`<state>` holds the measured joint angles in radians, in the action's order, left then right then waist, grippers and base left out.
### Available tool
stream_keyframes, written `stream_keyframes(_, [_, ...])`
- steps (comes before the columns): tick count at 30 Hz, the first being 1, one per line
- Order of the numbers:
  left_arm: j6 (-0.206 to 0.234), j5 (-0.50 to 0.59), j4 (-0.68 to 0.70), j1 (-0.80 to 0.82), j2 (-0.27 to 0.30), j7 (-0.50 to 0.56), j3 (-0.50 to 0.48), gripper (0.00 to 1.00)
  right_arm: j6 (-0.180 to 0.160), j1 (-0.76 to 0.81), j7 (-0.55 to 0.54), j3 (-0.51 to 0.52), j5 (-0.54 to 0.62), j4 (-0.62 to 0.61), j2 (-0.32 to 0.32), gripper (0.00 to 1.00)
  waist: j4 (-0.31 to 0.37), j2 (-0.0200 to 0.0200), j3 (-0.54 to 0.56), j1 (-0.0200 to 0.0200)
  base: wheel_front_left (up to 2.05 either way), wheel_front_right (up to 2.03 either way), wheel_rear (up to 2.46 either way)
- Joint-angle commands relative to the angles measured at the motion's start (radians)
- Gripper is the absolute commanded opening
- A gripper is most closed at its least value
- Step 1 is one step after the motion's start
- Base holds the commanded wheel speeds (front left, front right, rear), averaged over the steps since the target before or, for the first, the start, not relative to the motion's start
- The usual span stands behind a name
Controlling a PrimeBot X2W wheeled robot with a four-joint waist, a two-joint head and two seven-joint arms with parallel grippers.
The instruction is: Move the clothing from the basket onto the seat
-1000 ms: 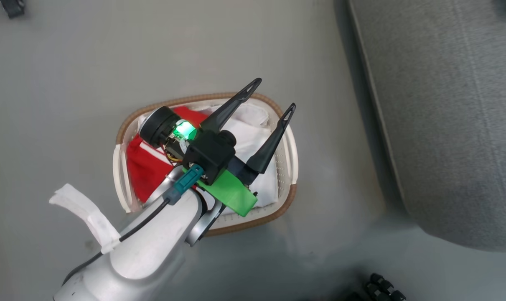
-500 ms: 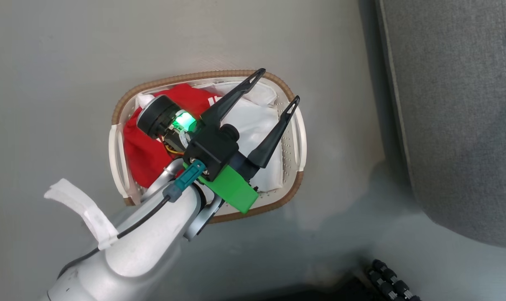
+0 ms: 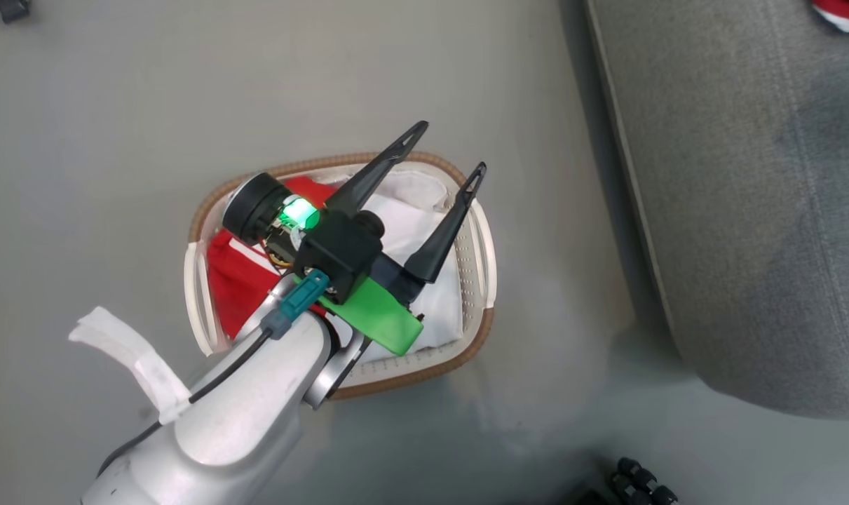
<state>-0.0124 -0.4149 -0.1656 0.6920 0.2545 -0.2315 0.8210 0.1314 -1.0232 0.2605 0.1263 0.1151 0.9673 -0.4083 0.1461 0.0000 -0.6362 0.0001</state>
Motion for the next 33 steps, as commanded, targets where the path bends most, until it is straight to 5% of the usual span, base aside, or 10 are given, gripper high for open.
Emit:
stream_keyframes(1, [0.008, -0.004, -0.007, -0.014, 0.002, -0.009, -0.008, 1.0, -0.001, 0.025, 0.005, -0.009, -0.008, -0.001, 0.002, 1.0, 0.007, 0.0, 0.051, -0.0001, 0.0, 0.0, 0.0])
stream_keyframes(19, [0.045, -0.059, -0.044, -0.233, -0.042, -0.034, -0.25, 1.0, -0.001, 0.168, 0.006, -0.187, -0.173, -0.2, 0.056, 1.0, -0.059, 0.0, 0.348, -0.0001, 0.0, 0.0, 0.0])
stream_keyframes(33, [0.004, 0.005, -0.025, -0.512, -0.11, -0.033, -0.576, 1.0, -0.001, 0.452, 0.006, -0.171, -0.228, -0.398, 0.223, 1.0, -0.13, 0.0, 0.479, -0.0001, 0.0, 0.0, 0.0])
